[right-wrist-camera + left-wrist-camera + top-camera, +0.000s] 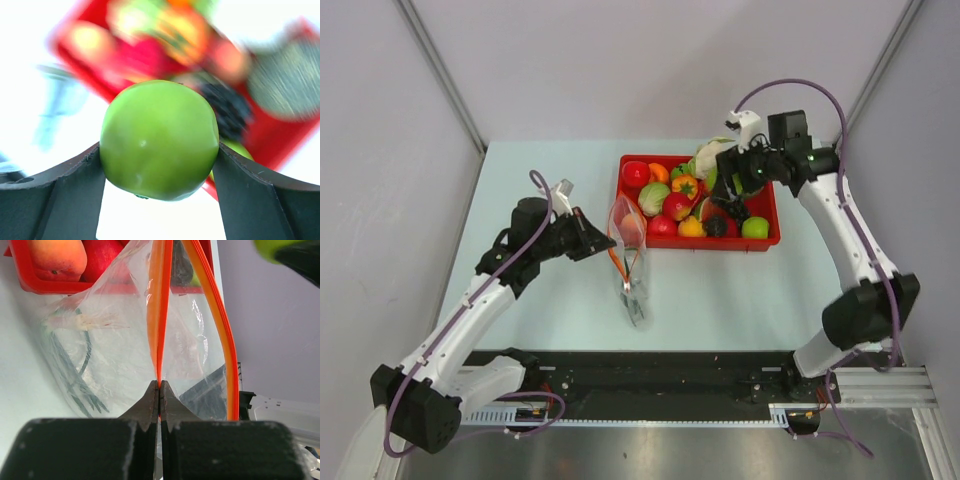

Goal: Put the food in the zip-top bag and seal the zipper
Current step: Pick up the fake fruit from the bin, then place the fake fruit in the zipper food storage bag.

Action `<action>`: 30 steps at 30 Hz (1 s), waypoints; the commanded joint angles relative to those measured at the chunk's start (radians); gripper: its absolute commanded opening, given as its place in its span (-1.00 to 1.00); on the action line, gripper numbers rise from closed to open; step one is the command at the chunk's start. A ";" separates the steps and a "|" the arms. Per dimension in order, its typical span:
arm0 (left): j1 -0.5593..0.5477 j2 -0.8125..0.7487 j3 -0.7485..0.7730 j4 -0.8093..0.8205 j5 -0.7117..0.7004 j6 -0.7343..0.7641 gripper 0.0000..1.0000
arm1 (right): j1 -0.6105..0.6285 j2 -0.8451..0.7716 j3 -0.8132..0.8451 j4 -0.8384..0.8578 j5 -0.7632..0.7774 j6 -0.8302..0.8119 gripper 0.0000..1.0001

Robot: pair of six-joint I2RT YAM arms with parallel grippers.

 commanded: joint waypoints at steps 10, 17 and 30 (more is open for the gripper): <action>-0.020 0.007 0.092 -0.042 -0.005 0.090 -0.99 | 0.529 -0.142 0.047 0.202 -0.113 0.083 0.01; -0.022 -0.003 0.090 -0.036 0.007 0.099 -1.00 | 0.597 -0.047 0.007 0.230 -0.071 0.034 0.03; -0.022 -0.015 0.105 -0.047 0.002 0.131 -0.99 | 0.629 -0.063 -0.074 0.112 -0.002 -0.038 0.67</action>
